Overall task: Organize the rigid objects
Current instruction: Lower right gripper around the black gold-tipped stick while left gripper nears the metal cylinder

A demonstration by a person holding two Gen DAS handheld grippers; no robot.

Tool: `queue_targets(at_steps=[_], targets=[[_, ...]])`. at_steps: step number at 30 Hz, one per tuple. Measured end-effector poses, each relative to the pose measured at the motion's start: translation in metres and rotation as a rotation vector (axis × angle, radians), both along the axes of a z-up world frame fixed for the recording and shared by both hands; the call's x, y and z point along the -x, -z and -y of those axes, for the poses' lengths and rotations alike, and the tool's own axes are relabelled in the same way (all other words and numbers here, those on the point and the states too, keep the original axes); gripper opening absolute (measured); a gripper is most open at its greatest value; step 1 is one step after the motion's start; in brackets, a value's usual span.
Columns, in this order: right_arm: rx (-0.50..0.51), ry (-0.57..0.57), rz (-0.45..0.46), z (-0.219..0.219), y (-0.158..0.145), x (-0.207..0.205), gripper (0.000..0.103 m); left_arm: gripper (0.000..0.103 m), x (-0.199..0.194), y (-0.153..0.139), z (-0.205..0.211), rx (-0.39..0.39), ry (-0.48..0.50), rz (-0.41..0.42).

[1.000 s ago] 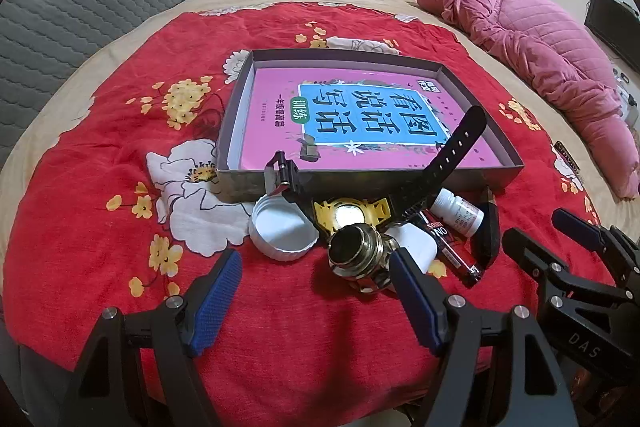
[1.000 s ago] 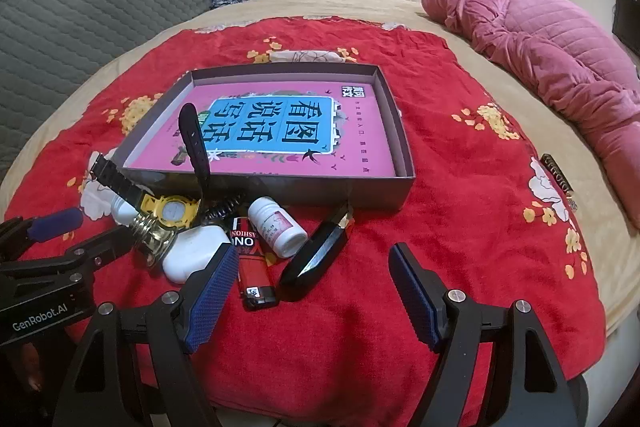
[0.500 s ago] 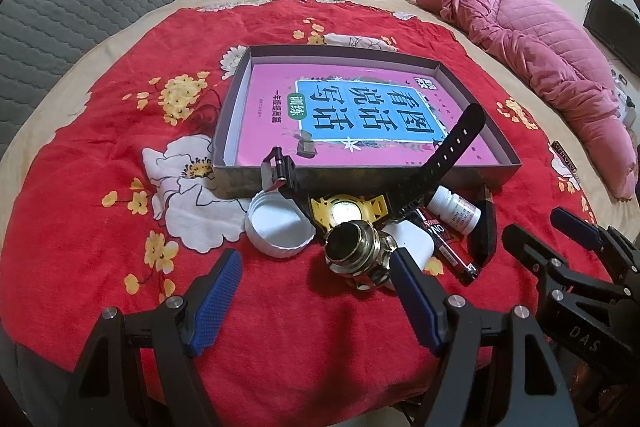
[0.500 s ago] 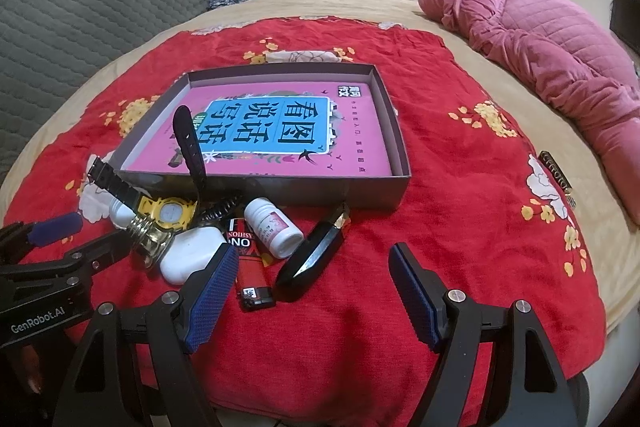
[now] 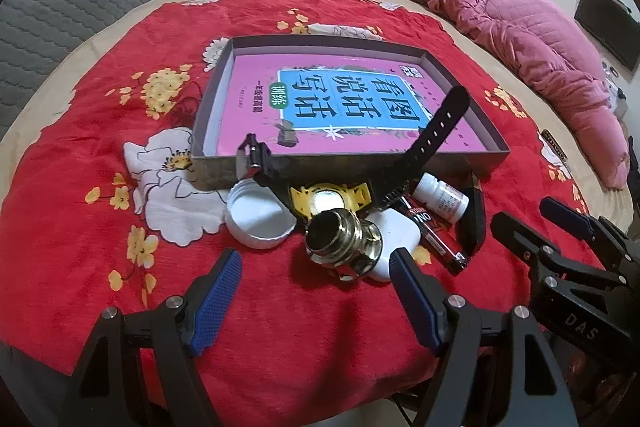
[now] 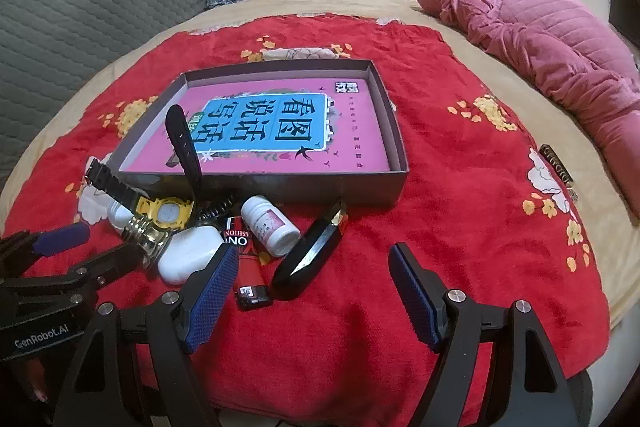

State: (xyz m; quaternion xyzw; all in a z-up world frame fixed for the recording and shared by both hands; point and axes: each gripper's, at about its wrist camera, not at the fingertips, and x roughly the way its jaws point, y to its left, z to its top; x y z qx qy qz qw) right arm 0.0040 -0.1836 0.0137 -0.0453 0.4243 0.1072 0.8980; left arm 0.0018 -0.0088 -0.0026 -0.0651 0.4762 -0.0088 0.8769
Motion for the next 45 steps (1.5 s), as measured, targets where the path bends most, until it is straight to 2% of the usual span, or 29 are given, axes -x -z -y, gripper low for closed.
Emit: queue_targets(at_steps=[6,11,24,32,45], targets=[[-0.012,0.005,-0.019,0.002,0.005,-0.003,0.078,0.075,-0.005,0.004,0.005,-0.022,0.018,-0.013],[-0.02,0.008,-0.03,0.005,0.008,-0.005,0.078,0.075,-0.011,0.008,0.01,-0.072,0.035,-0.015],[-0.026,0.007,-0.051,0.007,0.016,-0.01,0.078,0.075,-0.021,0.016,0.012,-0.109,0.044,-0.012],[-0.028,0.017,-0.083,0.007,0.029,-0.022,0.078,0.073,-0.026,0.02,-0.004,-0.082,0.009,-0.031],[-0.039,0.062,-0.141,0.016,0.048,-0.038,0.078,0.071,-0.028,0.022,-0.009,-0.055,0.023,-0.035]])
